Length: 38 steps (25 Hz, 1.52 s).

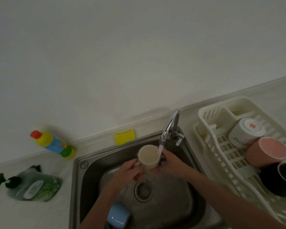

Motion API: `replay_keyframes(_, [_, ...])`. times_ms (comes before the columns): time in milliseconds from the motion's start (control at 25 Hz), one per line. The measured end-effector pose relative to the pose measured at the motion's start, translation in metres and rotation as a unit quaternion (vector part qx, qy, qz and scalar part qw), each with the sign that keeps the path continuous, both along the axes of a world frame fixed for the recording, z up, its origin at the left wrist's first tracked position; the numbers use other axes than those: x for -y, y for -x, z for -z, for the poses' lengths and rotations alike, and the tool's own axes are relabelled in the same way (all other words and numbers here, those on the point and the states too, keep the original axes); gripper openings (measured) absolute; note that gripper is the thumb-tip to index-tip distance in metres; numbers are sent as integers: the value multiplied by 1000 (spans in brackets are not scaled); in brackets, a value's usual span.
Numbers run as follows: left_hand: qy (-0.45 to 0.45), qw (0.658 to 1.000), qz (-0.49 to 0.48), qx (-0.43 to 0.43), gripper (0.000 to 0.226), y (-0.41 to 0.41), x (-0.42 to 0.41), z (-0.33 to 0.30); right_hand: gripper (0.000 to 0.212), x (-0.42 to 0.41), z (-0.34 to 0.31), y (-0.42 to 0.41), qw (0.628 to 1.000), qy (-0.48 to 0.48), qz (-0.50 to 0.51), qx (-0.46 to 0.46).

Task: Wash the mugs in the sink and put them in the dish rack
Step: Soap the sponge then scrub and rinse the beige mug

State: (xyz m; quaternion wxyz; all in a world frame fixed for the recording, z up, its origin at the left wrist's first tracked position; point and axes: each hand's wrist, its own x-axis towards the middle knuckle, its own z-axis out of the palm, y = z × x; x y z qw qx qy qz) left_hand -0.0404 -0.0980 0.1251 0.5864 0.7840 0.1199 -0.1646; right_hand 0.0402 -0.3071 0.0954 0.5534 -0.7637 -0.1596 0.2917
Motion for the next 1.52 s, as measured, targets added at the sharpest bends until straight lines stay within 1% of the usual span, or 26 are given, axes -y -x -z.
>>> replay_keyframes(40, [-16, 1000, 6, 2, 9, -2, 1, 1, 76, 1, 0, -1, 1000, 3, 4, 1])
replay_keyframes(160, [-43, 998, 34, 15, 14, -11, 15, -2, 72, 13, -4, -6, 1000, 4, 16, 13])
replay_keyframes(280, [-110, 991, 74, 25, 6, -20, 35, -8, 87, 36, -9, -10, 999, 24, 17, 41])
replay_keyframes(320, [-124, 988, 87, 24, 6, -21, 42, -10, 89, 45, -11, -9, 998, 30, 14, 48])
replay_keyframes(360, [-123, 987, 98, 22, 9, -21, 48, -12, 89, 53, -12, -7, 998, 31, 11, 51])
replay_keyframes(480, [-75, 991, 114, 11, 20, -11, 57, -12, 88, 68, -10, 5, 998, 47, -1, 46])
replay_keyframes(640, [-116, 989, 91, -20, 17, 11, 40, -3, 91, 53, 4, 25, 998, 59, -16, 15])
replay_keyframes(800, [-143, 988, 59, -9, 22, 23, 16, 3, 77, 26, 3, 25, 998, 38, -30, 29])
replay_keyframes(920, [-169, 985, 23, 3, 27, 20, 11, -2, 72, 13, -1, 16, 999, 10, -42, 26])
replay_keyframes(960, [-188, 982, 21, 11, 24, 17, 11, -5, 72, 12, -2, 13, 999, 11, -43, 31])
replay_keyframes(1040, [-211, 977, 22, 23, 18, 10, 18, -14, 72, 14, -6, 4, 998, 10, -46, 40])
replay_keyframes(1120, [-232, 972, 21, 32, 25, 1, 27, -22, 72, 21, -12, -5, 997, 11, -41, 60])
replay_keyframes(1240, [-252, 967, 30, 41, 26, -8, 44, -25, 79, 37, -18, -14, 995, 11, -38, 87])
replay_keyframes(1320, [-267, 962, 42, 46, 26, -11, 57, -31, 82, 49, -21, -13, 996, 7, -34, 87])
replay_keyframes(1400, [-247, 967, 61, 34, 28, -7, 65, -27, 83, 59, -19, -11, 997, 16, -28, 76])
replay_keyframes(1520, [-186, 981, 59, 10, 46, 7, 65, -21, 91, 67, -10, 1, 997, 47, -36, 52])
